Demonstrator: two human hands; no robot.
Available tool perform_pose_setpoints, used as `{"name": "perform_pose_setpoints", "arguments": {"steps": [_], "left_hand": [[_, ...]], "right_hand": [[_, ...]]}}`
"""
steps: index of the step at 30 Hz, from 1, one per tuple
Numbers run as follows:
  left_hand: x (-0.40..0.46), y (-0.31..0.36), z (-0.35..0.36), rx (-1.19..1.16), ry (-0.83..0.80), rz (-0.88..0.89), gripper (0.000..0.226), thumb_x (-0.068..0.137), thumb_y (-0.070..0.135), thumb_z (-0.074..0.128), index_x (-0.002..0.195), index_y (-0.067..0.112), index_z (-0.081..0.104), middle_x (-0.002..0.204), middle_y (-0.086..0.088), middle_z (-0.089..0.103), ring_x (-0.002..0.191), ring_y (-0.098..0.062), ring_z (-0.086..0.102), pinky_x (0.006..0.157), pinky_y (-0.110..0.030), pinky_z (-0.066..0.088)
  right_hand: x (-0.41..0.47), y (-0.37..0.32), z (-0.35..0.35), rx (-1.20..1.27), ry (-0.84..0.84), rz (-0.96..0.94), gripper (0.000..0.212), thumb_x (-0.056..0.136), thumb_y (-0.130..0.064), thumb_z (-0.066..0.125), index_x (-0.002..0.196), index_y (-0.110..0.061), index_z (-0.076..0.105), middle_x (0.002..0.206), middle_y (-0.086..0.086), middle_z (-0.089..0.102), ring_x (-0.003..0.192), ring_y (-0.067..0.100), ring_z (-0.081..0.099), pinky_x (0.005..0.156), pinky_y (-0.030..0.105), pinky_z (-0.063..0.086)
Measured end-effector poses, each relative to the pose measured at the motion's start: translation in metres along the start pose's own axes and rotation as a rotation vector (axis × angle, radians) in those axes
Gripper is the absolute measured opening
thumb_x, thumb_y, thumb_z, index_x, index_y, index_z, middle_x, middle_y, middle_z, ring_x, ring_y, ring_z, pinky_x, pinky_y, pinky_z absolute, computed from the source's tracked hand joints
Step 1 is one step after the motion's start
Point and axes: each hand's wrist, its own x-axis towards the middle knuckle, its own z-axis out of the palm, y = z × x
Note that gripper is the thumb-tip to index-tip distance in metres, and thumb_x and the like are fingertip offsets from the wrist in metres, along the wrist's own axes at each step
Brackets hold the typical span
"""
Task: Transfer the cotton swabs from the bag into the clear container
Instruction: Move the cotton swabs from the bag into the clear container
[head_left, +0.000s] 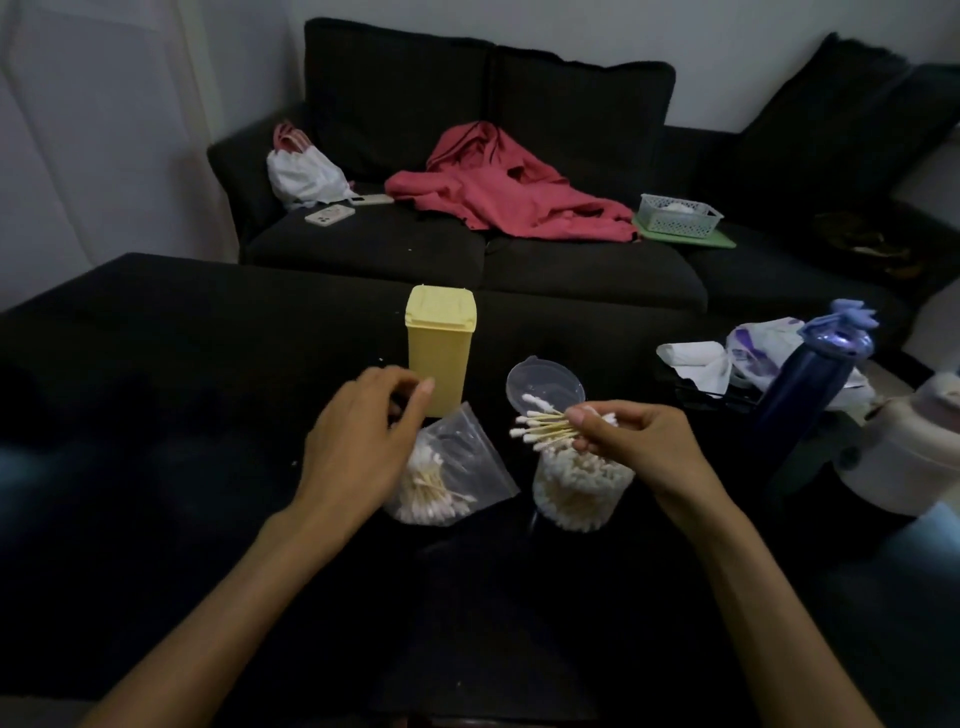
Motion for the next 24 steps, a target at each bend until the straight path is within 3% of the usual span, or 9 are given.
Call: {"name": "perform_pose_setpoints", "arguments": {"steps": [3,7,10,12,14,16,19,21,24], "left_hand": [[0.014,0.044,0.013,-0.137,-0.228,0.048,0.036,0.099,0.046,0.032,0.105,0.026,0.062,0.095,0.004,0.067,0.082,-0.012,0.063,0.077,-0.035,0.053],[0.034,0.081,0.046,-0.017,-0.442,0.145,0.051,0.098,0.054,0.018,0.110,0.023,0.058,0.096,-0.007,0.067,0.089,-0.025,0.064,0.085,-0.042,0.049],[0.045,0.093,0.069,0.063,-0.516,0.137,0.050,0.099,0.052,0.017,0.114,0.027,0.057,0.085,-0.003,0.064,0.090,-0.026,0.064,0.088,-0.043,0.047],[0.047,0.095,0.079,-0.097,-0.554,0.027,0.045,0.101,0.043,0.021,0.102,0.020,0.060,0.075,-0.001,0.067,0.075,-0.019,0.067,0.080,-0.035,0.050],[0.046,0.100,0.087,-0.329,-0.610,-0.140,0.047,0.103,0.038,0.024,0.098,0.012,0.062,0.069,-0.004,0.068,0.052,-0.011,0.064,0.056,-0.021,0.049],[0.045,0.106,0.094,-0.359,-0.621,-0.192,0.054,0.103,0.041,0.022,0.085,0.010,0.063,0.062,-0.003,0.063,0.043,-0.007,0.056,0.044,-0.016,0.040],[0.038,0.114,0.104,-0.368,-0.579,-0.199,0.051,0.103,0.039,0.024,0.069,0.015,0.053,0.060,0.001,0.052,0.050,-0.008,0.046,0.049,-0.023,0.033],[0.036,0.117,0.111,-0.358,-0.526,-0.200,0.047,0.103,0.035,0.025,0.070,0.016,0.051,0.063,0.000,0.050,0.054,-0.009,0.045,0.050,-0.024,0.032],[0.037,0.117,0.114,-0.355,-0.498,-0.236,0.042,0.103,0.034,0.024,0.084,0.012,0.054,0.070,-0.001,0.052,0.062,-0.009,0.049,0.054,-0.024,0.035]], "right_hand": [[0.002,-0.001,-0.005,0.052,-0.010,0.059,0.024,0.074,-0.019,0.075,0.094,-0.006,0.073,0.079,0.009,0.073,0.063,0.009,0.066,0.060,0.016,0.055],[0.002,-0.003,-0.011,0.141,-0.019,0.098,0.014,0.079,-0.015,0.072,0.091,-0.007,0.071,0.084,0.008,0.073,0.070,0.012,0.068,0.064,0.015,0.057],[0.006,-0.001,-0.020,0.196,0.003,0.100,0.015,0.078,-0.018,0.072,0.090,-0.009,0.072,0.083,0.005,0.074,0.068,0.008,0.069,0.059,0.015,0.054],[0.009,0.003,-0.023,0.265,0.019,0.097,0.019,0.080,-0.019,0.071,0.094,-0.006,0.072,0.081,0.006,0.075,0.070,0.010,0.070,0.060,0.017,0.053],[0.012,0.005,-0.025,0.307,0.011,0.096,0.014,0.083,-0.018,0.068,0.091,-0.007,0.071,0.079,0.005,0.074,0.072,0.012,0.070,0.065,0.020,0.055],[0.016,0.009,-0.024,0.291,0.022,0.081,0.013,0.088,-0.018,0.063,0.092,-0.007,0.069,0.081,0.006,0.072,0.073,0.012,0.069,0.070,0.023,0.055],[0.021,0.012,-0.016,0.192,0.078,0.056,0.019,0.096,-0.019,0.050,0.099,-0.004,0.060,0.077,0.006,0.063,0.066,0.010,0.060,0.063,0.023,0.049],[0.022,0.011,-0.010,0.070,0.133,0.025,0.014,0.100,-0.020,0.041,0.096,-0.011,0.052,0.076,0.002,0.055,0.064,0.007,0.052,0.059,0.021,0.042],[0.019,0.010,-0.007,-0.127,0.198,-0.024,0.012,0.101,-0.030,0.034,0.105,-0.020,0.039,0.089,-0.002,0.052,0.076,0.004,0.051,0.064,0.022,0.042]]}}
